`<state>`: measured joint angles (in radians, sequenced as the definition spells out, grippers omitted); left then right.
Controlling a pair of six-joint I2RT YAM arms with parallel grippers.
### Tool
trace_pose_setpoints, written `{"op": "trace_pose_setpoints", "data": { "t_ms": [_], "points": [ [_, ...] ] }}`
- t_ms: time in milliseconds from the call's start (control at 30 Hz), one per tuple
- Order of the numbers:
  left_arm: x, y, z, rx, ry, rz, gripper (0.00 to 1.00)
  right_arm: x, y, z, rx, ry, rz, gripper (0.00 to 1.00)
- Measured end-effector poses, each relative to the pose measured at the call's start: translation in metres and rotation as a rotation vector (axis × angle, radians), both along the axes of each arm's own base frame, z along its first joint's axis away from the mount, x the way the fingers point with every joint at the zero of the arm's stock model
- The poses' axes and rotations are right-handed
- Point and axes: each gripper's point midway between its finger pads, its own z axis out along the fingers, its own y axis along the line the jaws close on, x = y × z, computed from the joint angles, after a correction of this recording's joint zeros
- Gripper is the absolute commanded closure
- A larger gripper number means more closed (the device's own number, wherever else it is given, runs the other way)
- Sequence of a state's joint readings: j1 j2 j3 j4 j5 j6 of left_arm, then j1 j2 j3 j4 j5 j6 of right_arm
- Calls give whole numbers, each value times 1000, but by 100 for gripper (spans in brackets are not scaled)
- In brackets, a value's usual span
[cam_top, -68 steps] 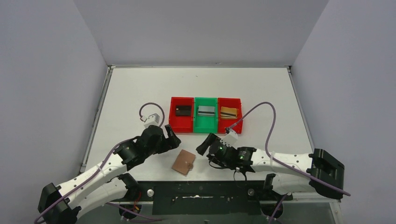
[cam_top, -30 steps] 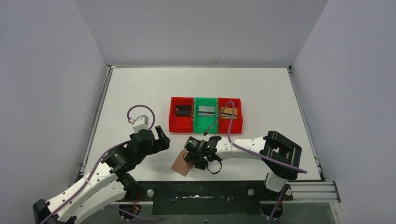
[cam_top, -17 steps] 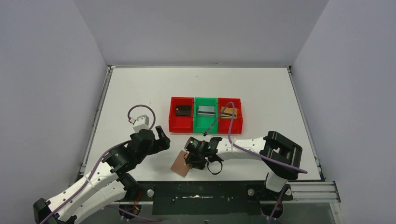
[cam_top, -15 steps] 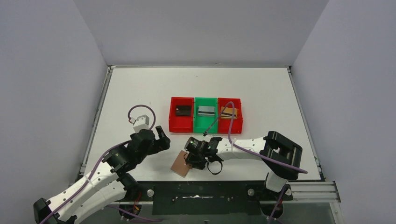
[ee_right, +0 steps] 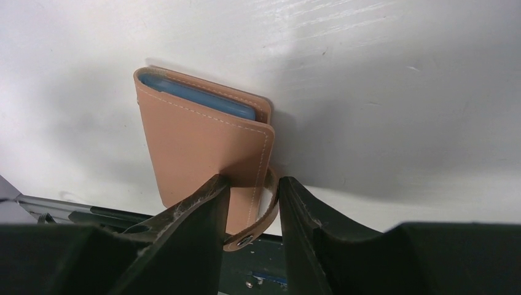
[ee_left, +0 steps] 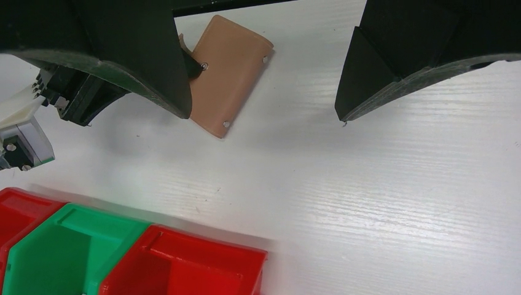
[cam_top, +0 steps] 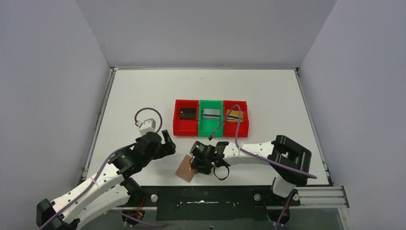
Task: Take the credit cards out of the card holder
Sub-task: Open the card holder at the center of the board.
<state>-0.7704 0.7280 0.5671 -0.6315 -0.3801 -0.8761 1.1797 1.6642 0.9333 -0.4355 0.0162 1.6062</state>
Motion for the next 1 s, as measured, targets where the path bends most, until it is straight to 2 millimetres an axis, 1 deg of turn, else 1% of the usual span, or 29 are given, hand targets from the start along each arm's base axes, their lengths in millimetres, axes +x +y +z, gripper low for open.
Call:
{"op": "trace_pose_setpoints", "data": {
  "t_ms": [33, 67, 133, 233, 300, 467, 567, 633, 733, 800, 933, 1000],
  "points": [
    [0, 0, 0, 0, 2, 0, 11, -1, 0, 0, 0, 0, 2, 68],
    [0, -1, -1, -2, 4, -1, 11, -1, 0, 1, 1, -1, 4, 70],
    [-1, -2, -1, -6, 8, -5, 11, -2, 0, 1, 0, -3, 11, 81],
    [-2, -3, -1, -12, 13, -10, 11, -3, 0, 1, 1, -5, 18, 84],
    [-3, -4, -1, -15, 16, -12, 11, -3, 0, 1, 0, -6, 22, 91],
    [-5, -7, -3, -23, 31, -28, 12, -2, -3, 3, -10, -20, 29, 96],
    [-7, -13, -4, -37, 47, -55, 11, 1, -9, 8, -26, -47, 39, 100],
    [-9, -19, -5, -50, 62, -80, 12, 3, -12, 13, -31, -74, 49, 100],
    [-12, -30, -6, -72, 79, -133, 12, 9, -15, 27, -20, -125, 67, 100],
    [-15, -39, -7, -91, 96, -182, 12, 13, -13, 42, 12, -174, 89, 99],
    [-21, -58, -11, -130, 130, -281, 13, 22, -9, 77, 138, -292, 140, 96],
    [-24, -66, -14, -147, 149, -319, 15, 27, -10, 90, 181, -338, 155, 95]
  ]
}}
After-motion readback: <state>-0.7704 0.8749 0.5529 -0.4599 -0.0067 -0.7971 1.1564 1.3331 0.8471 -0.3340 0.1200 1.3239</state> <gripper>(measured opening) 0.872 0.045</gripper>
